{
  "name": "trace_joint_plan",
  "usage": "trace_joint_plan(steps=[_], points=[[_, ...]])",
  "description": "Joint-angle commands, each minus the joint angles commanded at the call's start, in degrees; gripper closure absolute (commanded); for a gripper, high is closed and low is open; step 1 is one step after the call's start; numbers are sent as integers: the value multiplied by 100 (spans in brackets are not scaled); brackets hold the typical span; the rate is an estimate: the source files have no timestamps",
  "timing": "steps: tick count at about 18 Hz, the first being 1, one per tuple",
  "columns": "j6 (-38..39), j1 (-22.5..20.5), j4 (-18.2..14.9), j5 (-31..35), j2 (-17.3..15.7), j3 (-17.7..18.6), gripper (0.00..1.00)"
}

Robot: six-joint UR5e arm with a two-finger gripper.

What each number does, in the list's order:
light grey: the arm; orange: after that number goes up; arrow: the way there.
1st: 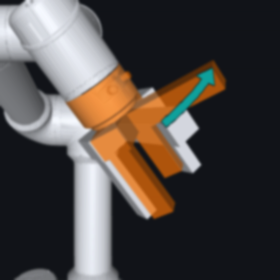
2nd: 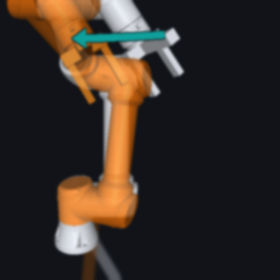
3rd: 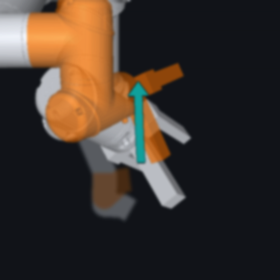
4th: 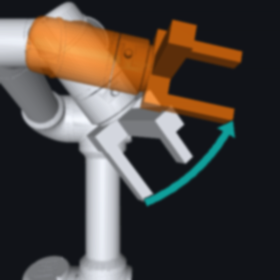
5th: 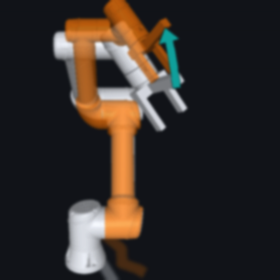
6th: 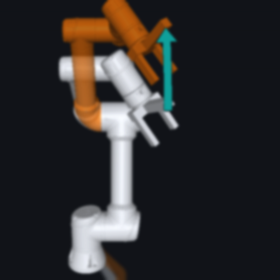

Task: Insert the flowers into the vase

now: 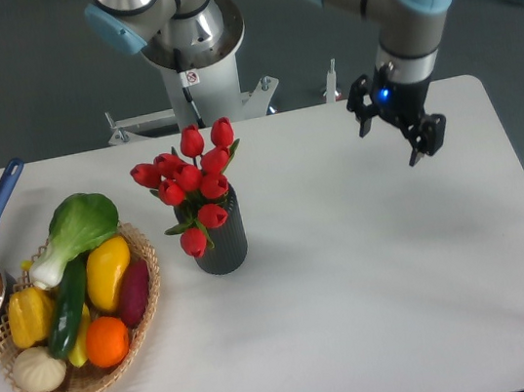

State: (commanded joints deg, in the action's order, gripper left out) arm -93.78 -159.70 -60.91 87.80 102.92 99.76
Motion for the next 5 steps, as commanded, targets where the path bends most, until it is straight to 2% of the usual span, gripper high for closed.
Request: trace_joint_plan(steps=[5], points=[[0, -17, 9, -254, 44, -27, 0]])
